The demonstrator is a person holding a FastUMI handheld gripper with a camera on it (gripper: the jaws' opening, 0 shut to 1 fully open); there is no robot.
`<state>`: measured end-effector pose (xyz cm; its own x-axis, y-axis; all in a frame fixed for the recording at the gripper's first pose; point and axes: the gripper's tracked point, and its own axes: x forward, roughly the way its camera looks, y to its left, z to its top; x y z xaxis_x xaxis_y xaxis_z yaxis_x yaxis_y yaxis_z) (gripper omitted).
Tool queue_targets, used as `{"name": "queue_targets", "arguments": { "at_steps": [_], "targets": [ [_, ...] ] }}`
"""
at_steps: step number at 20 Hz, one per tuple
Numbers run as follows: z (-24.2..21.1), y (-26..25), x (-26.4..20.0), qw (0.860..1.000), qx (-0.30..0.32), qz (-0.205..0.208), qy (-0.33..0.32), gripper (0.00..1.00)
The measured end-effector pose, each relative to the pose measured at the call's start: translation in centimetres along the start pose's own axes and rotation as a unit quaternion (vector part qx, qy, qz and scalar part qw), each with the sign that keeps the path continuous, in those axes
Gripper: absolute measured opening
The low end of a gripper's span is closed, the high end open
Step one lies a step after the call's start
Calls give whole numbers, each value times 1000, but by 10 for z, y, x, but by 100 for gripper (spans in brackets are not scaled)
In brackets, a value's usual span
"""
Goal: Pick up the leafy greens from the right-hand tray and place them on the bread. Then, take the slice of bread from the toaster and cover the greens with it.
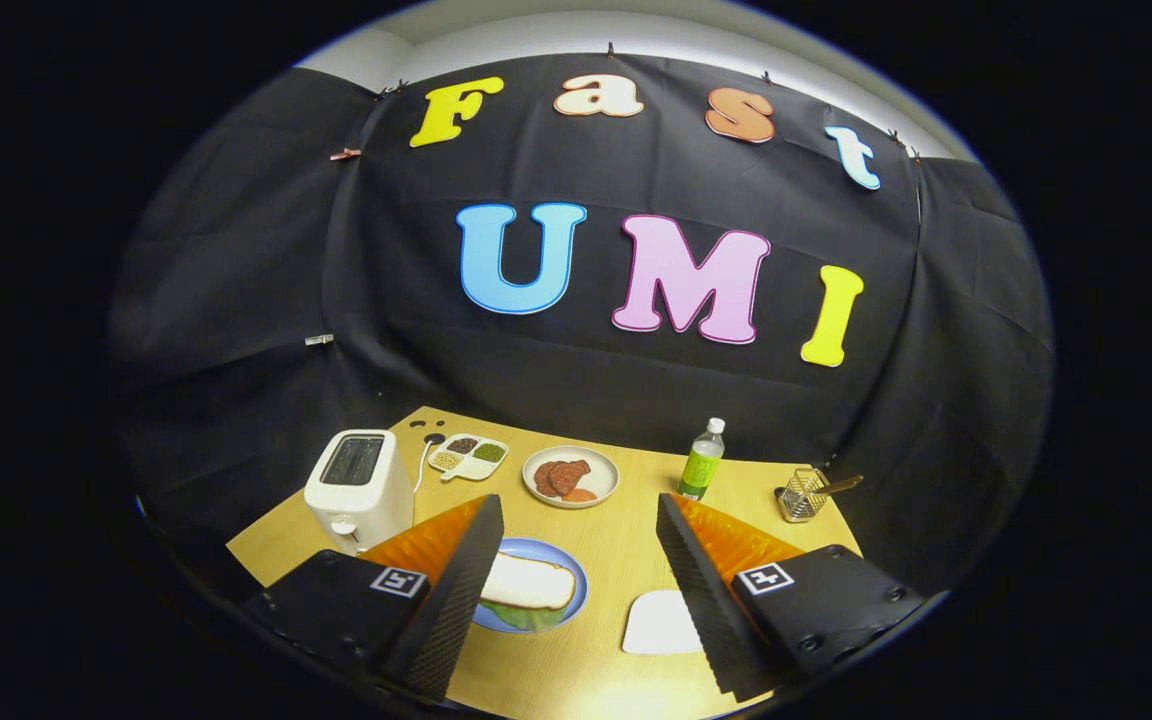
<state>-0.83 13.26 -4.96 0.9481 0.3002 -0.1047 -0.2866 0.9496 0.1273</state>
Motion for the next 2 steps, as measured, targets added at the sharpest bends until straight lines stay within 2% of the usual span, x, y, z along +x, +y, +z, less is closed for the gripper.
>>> {"name": "queue_targets", "arguments": {
  "at_steps": [2],
  "targets": [
    [-1, 0, -1, 1000, 0, -1, 1, 96]
  ]
}}
